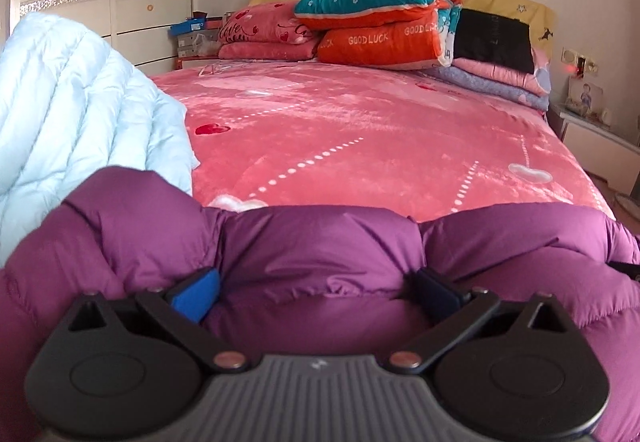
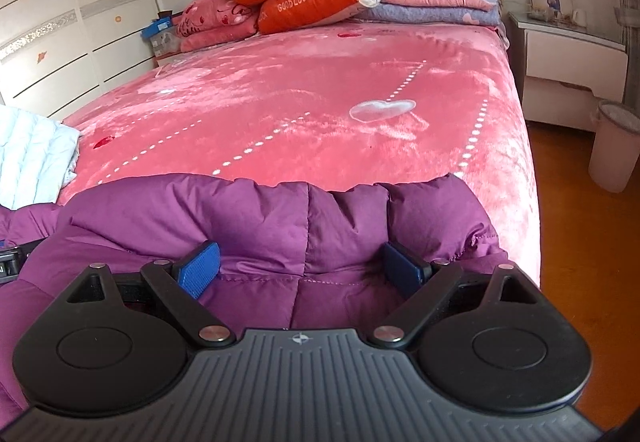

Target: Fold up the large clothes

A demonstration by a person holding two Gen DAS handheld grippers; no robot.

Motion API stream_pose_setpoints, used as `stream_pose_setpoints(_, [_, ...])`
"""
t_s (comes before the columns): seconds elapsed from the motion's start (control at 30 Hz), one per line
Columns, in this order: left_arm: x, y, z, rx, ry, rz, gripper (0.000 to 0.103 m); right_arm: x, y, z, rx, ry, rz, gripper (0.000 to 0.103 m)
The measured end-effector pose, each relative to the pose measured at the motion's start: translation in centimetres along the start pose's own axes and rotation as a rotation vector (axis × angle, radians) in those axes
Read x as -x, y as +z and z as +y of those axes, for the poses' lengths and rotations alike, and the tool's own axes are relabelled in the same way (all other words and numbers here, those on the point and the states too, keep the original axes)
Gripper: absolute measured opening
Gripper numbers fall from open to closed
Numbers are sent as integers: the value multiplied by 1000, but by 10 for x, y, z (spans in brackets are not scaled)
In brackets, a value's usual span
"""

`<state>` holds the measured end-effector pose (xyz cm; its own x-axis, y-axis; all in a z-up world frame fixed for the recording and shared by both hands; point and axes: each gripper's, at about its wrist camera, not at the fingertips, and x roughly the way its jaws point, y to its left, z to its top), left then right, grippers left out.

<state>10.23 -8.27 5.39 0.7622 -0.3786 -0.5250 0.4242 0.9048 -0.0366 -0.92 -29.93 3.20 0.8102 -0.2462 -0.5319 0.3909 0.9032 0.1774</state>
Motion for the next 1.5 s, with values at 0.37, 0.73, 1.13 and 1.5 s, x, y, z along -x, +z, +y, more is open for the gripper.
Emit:
stream_pose_setpoints(0.37, [-12, -11, -3, -4, 5, -41, 103, -13, -7, 2, 8, -16, 6, 103])
stream_pose_setpoints(0.73, [-17, -14, 0, 2, 2, -41, 103, -19, -8, 3, 40, -39, -6, 103])
stream_pose_setpoints(1.13, [-17, -13, -3, -8, 10, -38, 103, -21, -7, -1, 49, -46, -19, 103])
stream_pose_setpoints(1.5, [26, 26, 8, 73, -67, 1, 102, 11, 26, -55, -169, 176, 68, 103])
